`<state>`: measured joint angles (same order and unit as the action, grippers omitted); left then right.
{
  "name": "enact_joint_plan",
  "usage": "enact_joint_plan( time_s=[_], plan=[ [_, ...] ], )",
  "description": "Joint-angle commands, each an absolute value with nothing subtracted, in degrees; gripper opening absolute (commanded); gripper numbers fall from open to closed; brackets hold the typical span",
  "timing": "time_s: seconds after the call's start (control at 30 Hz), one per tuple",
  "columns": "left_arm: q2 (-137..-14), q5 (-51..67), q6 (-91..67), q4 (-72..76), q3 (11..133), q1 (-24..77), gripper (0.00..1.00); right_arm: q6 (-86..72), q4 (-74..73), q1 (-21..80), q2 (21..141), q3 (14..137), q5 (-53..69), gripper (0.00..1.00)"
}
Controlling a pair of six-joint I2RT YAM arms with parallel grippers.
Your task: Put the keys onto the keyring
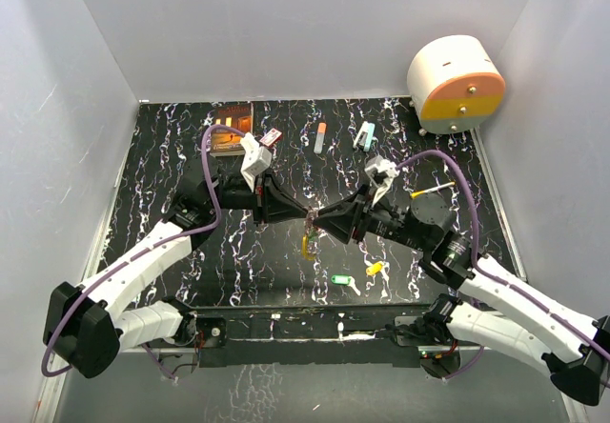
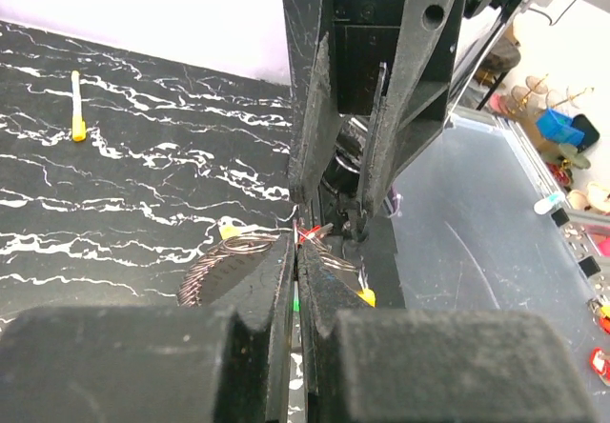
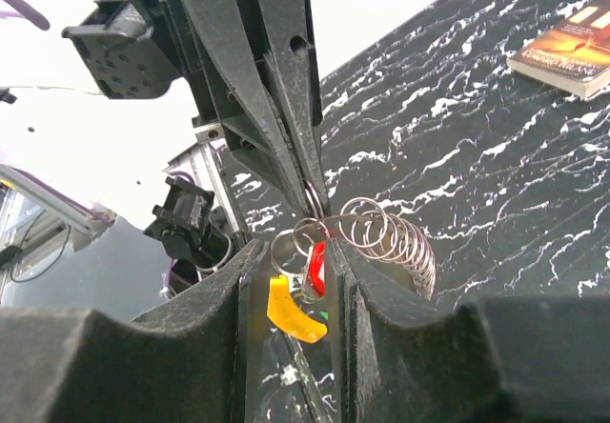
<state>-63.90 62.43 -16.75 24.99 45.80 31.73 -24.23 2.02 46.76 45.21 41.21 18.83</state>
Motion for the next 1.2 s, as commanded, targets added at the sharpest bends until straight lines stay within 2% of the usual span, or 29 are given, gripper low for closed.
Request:
enact_joint_plan(
  time_s=[0.0,0.17,0.43,1.17],
  plan=[
    [-62.1,61.2,-28.4,38.4,43.4,32.0,0.00,-24.8,15.4,46.6,41.6,37.1,17.4,0.34],
    [-61.8,59.9,-31.6,41.8,42.1,32.0,0.00,-26.6,27.7,46.6,39.2,31.6,13.8,0.35],
    [-62.0,59.1,-32.8,42.7,42.8,31.9,0.00,-27.1,37.9,46.5,43.9,30.7,14.1,0.35],
    [-61.5,58.0,-34.5,44.2,42.8,32.0,0.00,-28.4,44.9,46.5,51.6,33.0,16.4,0.30]
  ],
)
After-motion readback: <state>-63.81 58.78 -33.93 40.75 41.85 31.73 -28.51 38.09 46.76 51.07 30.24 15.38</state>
